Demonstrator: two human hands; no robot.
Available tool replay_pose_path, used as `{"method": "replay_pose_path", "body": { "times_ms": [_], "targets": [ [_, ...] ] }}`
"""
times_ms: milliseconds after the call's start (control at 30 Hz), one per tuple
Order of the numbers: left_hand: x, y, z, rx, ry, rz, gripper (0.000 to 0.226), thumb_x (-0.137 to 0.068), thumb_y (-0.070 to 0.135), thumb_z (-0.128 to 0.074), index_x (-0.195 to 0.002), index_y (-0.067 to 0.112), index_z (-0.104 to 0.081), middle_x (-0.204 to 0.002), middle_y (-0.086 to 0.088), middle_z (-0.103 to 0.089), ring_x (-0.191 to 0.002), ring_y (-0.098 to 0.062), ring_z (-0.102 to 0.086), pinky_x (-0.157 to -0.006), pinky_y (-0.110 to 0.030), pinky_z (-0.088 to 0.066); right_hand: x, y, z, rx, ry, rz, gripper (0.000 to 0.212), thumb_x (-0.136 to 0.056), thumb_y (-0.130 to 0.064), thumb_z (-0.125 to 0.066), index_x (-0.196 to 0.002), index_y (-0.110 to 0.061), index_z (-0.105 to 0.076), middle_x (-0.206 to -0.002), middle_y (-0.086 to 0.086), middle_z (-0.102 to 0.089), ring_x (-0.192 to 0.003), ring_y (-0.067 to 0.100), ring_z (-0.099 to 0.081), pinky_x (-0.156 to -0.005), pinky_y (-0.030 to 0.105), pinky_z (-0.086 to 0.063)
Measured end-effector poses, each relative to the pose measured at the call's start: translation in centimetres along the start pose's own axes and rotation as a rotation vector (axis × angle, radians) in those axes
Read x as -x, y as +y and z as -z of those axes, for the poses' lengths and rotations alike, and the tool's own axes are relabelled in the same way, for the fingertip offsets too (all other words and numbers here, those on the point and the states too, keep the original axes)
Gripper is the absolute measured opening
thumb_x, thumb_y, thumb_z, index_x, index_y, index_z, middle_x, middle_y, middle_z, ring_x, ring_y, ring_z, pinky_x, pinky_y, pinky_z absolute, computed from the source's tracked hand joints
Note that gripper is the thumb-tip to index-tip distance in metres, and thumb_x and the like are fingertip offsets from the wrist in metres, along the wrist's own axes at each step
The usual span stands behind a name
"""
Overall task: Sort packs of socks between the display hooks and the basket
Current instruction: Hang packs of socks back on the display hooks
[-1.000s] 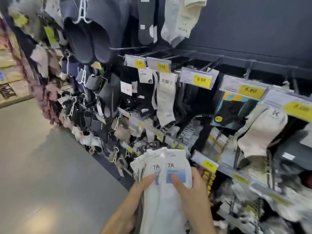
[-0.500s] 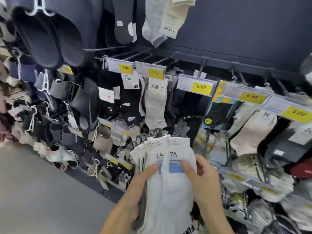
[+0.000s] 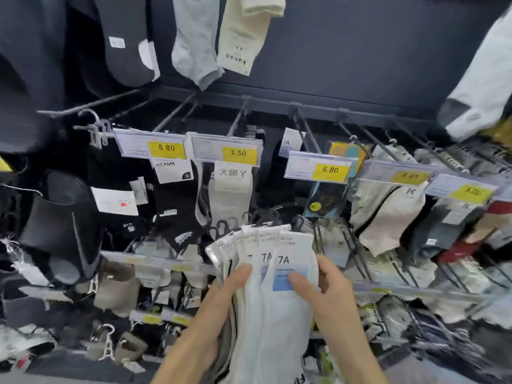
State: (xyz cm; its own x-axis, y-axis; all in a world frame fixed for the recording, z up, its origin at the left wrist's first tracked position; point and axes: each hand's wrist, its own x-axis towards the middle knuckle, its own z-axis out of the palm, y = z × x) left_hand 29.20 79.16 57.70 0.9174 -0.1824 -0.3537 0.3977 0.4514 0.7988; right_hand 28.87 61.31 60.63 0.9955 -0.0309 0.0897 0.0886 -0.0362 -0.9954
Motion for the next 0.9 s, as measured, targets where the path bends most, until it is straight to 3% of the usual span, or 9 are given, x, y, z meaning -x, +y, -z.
{"method": "replay_pose_path", "body": {
  "times_ms": [133,233,367,467,500,600,667,767,900],
  "targets": [
    [-1.8,0.8,-0.7,-0.033,-0.102,0.028,0.088,-0.05,0.058,-0.092,-0.127,0.025,-0.067,-0.121,-0.006,-0.073,-0.112,-0.028,-0.069,-0.105,-0.049,-0.047,-1.0,0.1,-0.2,0.091,0.048,0.014,0.027,-0.087,-0.026,-0.073,-0.101,-0.049,-0.069,-0.106,-0.013,-0.073,-0.093,0.004,-0.07,-0.07,0.02,-0.056],
    [-3.4,1.2,-1.1,-0.058,-0.133,0.037,0.069,-0.06,0.051,-0.089,-0.121,0.023,-0.071,-0.115,-0.006,-0.075,-0.106,-0.025,-0.073,-0.082,-0.035,-0.061,-1.9,0.5,0.2,0.152,0.074,0.024,0.036,-0.088,-0.02,-0.074,-0.105,-0.051,-0.066,-0.107,-0.015,-0.072,-0.095,0.002,-0.068,-0.072,0.019,-0.055],
    [-5.2,2.0,-1.9,-0.12,-0.147,0.018,0.042,-0.069,0.05,-0.083,-0.109,0.043,-0.074,-0.114,0.007,-0.076,-0.104,-0.01,-0.072,-0.076,-0.024,-0.06,-3.3,1.3,1.1,0.141,0.074,0.024,0.036,-0.085,-0.016,-0.077,-0.093,-0.048,-0.062,-0.096,-0.014,-0.073,-0.084,0.002,-0.069,-0.065,0.016,-0.051],
    [-6.4,3.0,-1.9,-0.152,-0.059,0.048,0.029,-0.056,0.053,-0.084,-0.084,0.05,-0.075,-0.075,0.032,-0.072,-0.071,0.013,-0.069,-0.062,-0.014,-0.051,-5.5,1.9,2.2,0.06,0.184,0.011,0.03,-0.084,-0.021,-0.079,-0.088,-0.045,-0.062,-0.088,-0.012,-0.071,-0.077,0.005,-0.069,-0.061,0.02,-0.052],
    [-6.9,3.2,-1.4,-0.165,0.003,0.056,0.04,-0.049,0.054,-0.086,-0.085,0.045,-0.072,-0.068,0.034,-0.069,-0.064,0.015,-0.067,-0.061,-0.015,-0.049,-6.5,2.1,2.8,0.057,0.251,0.029,0.03,-0.086,-0.02,-0.077,-0.09,-0.046,-0.062,-0.09,-0.013,-0.07,-0.079,0.005,-0.068,-0.062,0.022,-0.052],
    [-8.4,3.6,0.5,-0.168,0.019,0.078,0.109,-0.025,0.065,-0.094,-0.124,0.031,-0.065,-0.112,0.009,-0.076,-0.11,-0.015,-0.069,-0.098,-0.039,-0.051,-10.2,2.3,4.1,0.082,0.275,0.115,0.036,-0.095,-0.017,-0.065,-0.114,-0.047,-0.06,-0.108,-0.018,-0.069,-0.1,0.003,-0.066,-0.078,0.02,-0.054],
    [-8.9,4.3,1.0,-0.138,0.017,0.144,0.125,-0.021,0.06,-0.097,-0.135,0.023,-0.059,-0.128,-0.006,-0.069,-0.121,-0.03,-0.062,-0.108,-0.049,-0.044,-13.3,2.3,4.4,0.16,0.247,0.161,0.039,-0.096,-0.022,-0.064,-0.134,-0.029,-0.056,-0.121,-0.017,-0.067,-0.111,0.0,-0.062,-0.083,0.008,-0.048],
    [-10.4,4.4,1.2,-0.177,-0.034,0.137,0.091,-0.039,0.028,-0.094,-0.125,0.016,-0.067,-0.11,-0.012,-0.076,-0.097,-0.031,-0.074,-0.082,-0.043,-0.057,-17.9,1.4,4.1,0.153,0.209,0.273,0.049,-0.093,-0.013,-0.059,-0.139,0.002,-0.05,-0.125,-0.011,-0.067,-0.113,0.001,-0.063,-0.086,0.005,-0.044],
    [-11.5,4.2,-0.1,-0.096,-0.073,0.136,0.065,-0.046,0.028,-0.084,-0.108,0.01,-0.075,-0.101,-0.02,-0.077,-0.084,-0.035,-0.076,-0.056,-0.035,-0.061,-21.5,1.8,3.4,0.15,0.133,0.258,0.039,-0.101,0.008,-0.032,-0.14,0.007,-0.037,-0.117,0.013,-0.062,-0.107,0.015,-0.066,-0.091,0.026,-0.053]
  ]
}}
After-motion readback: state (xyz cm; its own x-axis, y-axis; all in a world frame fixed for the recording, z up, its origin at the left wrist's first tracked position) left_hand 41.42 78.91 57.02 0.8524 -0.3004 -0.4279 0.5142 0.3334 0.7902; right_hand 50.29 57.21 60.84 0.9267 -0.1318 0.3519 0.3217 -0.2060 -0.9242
